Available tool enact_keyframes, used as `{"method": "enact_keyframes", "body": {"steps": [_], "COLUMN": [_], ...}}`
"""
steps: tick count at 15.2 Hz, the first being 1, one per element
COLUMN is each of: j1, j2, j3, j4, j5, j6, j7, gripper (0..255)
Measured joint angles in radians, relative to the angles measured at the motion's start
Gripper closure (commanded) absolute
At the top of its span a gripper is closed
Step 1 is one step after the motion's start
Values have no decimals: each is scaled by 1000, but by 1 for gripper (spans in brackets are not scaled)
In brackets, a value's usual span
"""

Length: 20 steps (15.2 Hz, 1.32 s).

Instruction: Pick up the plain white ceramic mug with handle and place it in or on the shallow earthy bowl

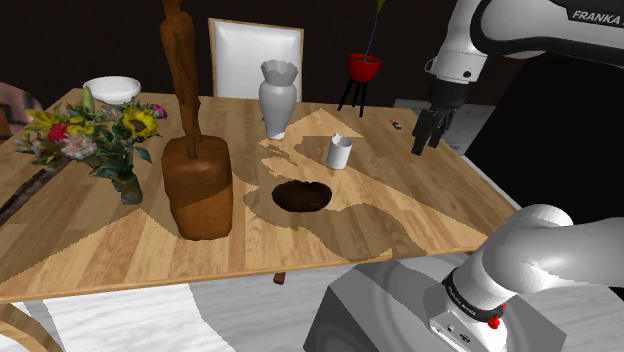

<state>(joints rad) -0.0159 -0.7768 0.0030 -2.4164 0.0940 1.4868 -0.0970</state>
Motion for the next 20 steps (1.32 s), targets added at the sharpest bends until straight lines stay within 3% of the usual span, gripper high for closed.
{"method": "enact_keyframes", "body": {"steps": [2,13,20], "j1": [1,18,32], "j2": [15,314,567], "j3": [-2,-30,-38], "j4": [-2,9,119], "j5": [-4,-62,-80], "j6": [19,387,589], "j7": [-9,-170,-259], "gripper": [0,0,0]}}
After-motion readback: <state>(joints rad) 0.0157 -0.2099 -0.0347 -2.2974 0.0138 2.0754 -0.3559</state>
